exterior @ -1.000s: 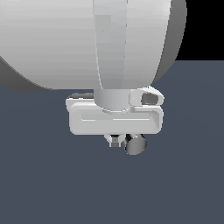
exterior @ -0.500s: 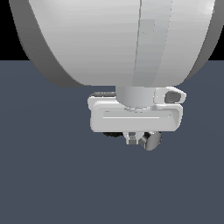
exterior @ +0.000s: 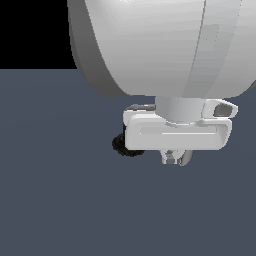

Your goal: Turn on the faucet by rotating a designated handle.

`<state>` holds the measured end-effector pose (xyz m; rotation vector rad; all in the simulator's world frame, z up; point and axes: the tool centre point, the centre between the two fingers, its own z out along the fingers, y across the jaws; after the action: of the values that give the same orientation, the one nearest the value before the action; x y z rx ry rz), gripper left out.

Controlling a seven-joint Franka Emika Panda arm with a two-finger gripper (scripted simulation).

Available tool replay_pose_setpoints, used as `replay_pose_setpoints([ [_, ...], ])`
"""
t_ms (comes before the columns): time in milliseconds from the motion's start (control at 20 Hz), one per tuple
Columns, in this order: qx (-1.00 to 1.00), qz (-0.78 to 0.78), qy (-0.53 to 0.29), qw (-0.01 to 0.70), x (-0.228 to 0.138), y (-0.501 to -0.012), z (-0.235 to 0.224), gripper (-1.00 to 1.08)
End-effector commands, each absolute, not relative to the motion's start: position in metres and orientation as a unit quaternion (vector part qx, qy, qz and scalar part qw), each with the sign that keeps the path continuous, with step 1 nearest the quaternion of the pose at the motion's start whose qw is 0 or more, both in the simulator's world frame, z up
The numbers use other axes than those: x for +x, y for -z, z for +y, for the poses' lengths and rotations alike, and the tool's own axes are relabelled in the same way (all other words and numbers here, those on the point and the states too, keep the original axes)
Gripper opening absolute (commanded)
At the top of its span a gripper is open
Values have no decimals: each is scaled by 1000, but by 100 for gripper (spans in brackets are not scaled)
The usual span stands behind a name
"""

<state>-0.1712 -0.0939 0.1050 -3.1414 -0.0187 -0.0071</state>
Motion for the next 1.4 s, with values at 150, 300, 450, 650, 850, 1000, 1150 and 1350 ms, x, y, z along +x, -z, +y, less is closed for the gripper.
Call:
replay_pose_setpoints([
  [150, -1000, -5, 3, 0, -159, -105, -105, -100],
  [300, -1000, -5, 3, 0, -151, -105, -113, -100],
  [450, -1000, -4, 2, 0, -143, -105, -121, -100],
  [650, -1000, -3, 2, 0, -132, -105, -131, -100],
  [850, -1000, -3, 2, 0, -121, -104, -142, -100],
  [1000, -1000, -2, 2, 0, -113, -104, -150, -100],
  [1150, -1000, -1, 2, 0, -105, -104, -158, -100],
  [1350, -1000, -1, 1, 0, -95, -104, -168, -100],
])
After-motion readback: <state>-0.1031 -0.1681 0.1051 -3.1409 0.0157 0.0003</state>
